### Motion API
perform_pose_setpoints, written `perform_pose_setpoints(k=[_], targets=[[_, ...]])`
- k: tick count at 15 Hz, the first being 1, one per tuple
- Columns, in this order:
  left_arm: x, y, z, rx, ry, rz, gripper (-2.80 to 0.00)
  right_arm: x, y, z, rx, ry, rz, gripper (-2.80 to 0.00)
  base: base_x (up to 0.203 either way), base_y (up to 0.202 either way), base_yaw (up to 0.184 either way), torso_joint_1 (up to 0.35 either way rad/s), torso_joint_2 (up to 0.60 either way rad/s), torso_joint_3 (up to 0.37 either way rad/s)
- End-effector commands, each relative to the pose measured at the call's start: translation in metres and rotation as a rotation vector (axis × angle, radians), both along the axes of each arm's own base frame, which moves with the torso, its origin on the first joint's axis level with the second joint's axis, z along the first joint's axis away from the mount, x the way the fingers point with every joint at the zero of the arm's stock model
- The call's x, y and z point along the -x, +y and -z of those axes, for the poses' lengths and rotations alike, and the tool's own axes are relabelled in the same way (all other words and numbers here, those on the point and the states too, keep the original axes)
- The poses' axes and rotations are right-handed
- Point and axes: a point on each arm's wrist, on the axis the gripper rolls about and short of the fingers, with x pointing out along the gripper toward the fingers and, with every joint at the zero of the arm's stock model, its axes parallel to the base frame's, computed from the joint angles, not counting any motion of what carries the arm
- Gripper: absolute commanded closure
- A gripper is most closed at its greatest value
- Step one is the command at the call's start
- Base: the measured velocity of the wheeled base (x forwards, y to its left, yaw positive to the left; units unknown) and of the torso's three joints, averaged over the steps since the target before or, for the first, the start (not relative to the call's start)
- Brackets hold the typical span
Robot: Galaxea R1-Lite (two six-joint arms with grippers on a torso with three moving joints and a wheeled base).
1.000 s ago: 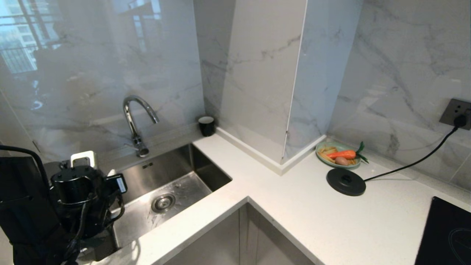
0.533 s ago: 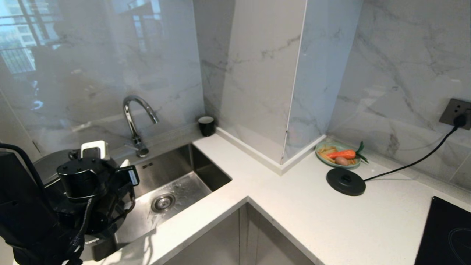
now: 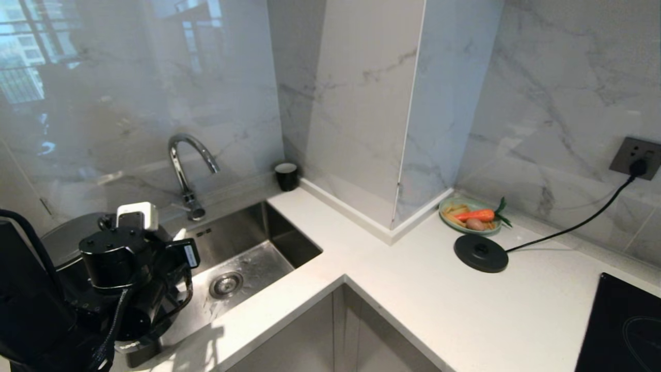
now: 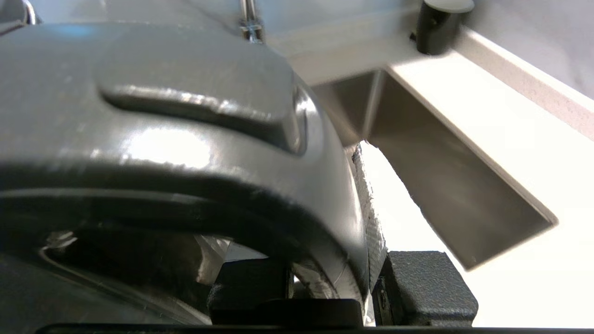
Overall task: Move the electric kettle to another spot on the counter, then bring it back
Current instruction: Place it on the power base
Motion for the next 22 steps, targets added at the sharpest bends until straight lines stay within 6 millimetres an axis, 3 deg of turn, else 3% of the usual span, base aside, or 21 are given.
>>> perform_pose_setpoints(k=[1,22], targets=[[0.0020,0.0000,-0.0059,0.007,-0.028,0.000,0.00,-0.0001,0.0000,0.0001,0.000,0.002,-0.001,0.00,0.000,0.000,0.000,0.000,0.00,0.000],[0.0107,-0.0081,-0.0126,0.013,-0.048,0.037,0.00,0.0000,0.0000,0.0001,0.000,0.000,-0.001,0.00,0.003,0.007,-0.165,0.002,0.00,0.004]])
